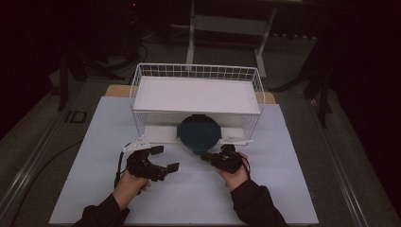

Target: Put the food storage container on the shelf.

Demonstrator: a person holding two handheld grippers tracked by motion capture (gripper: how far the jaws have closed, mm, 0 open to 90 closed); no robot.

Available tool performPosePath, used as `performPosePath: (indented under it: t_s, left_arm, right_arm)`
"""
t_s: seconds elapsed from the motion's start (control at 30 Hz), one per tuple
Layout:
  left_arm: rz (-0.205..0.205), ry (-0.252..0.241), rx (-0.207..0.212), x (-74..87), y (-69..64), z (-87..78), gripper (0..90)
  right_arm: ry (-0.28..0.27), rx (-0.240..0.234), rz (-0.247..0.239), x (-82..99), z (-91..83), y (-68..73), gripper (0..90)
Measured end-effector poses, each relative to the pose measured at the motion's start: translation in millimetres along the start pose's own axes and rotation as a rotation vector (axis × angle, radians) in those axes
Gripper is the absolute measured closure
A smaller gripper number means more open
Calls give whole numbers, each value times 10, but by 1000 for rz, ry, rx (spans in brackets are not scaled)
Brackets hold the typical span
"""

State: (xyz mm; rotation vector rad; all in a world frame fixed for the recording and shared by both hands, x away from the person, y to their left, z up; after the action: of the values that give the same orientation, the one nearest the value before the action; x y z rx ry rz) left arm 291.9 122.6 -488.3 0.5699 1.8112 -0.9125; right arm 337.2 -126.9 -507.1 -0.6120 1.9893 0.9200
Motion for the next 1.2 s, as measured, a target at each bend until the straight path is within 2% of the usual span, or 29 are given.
performPosePath:
  t_s: [0.03,0.07,0.17,0.2,0.3,0.43,0.73,0.97,1.2]
  left_arm:
    - [0,0,0,0,0,0,9]
    - [-37,9,20,48,-1,-6,9]
    - [-41,8,25,82,-1,-11,9]
    - [-26,2,22,99,0,-18,9]
    - [-35,-3,21,111,11,-21,9]
    - [-20,-27,1,122,16,-29,9]
    - [-5,-58,-14,115,25,-40,9]
    - [21,-56,-9,125,-2,-18,9]
    - [21,-56,-8,129,-4,-21,9]
  right_arm:
    - [8,5,-2,19,31,-3,900]
    - [17,12,-2,39,59,-8,900]
    - [31,24,-3,67,100,-20,900]
    - [35,31,1,82,131,-36,900]
    - [40,41,-4,95,162,-47,900]
    - [39,42,5,97,210,-60,900]
    - [21,70,-1,8,319,-140,900]
    - [4,100,9,-73,394,-249,900]
    - [-4,120,-1,-134,469,-311,900]
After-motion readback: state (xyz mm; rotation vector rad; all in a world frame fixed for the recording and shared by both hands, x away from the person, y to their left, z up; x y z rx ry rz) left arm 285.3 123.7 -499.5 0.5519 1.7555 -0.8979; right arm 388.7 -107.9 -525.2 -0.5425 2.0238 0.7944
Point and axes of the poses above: each handheld gripper's, and its own axes: z roughly forward along the jaws, x roughly out of its underside, y roughly to its left, the point moved 3 cm from there along z, roughly forward along the jaws, and after that the axes turned 11 degrees about -y, right-handed, at the moved point
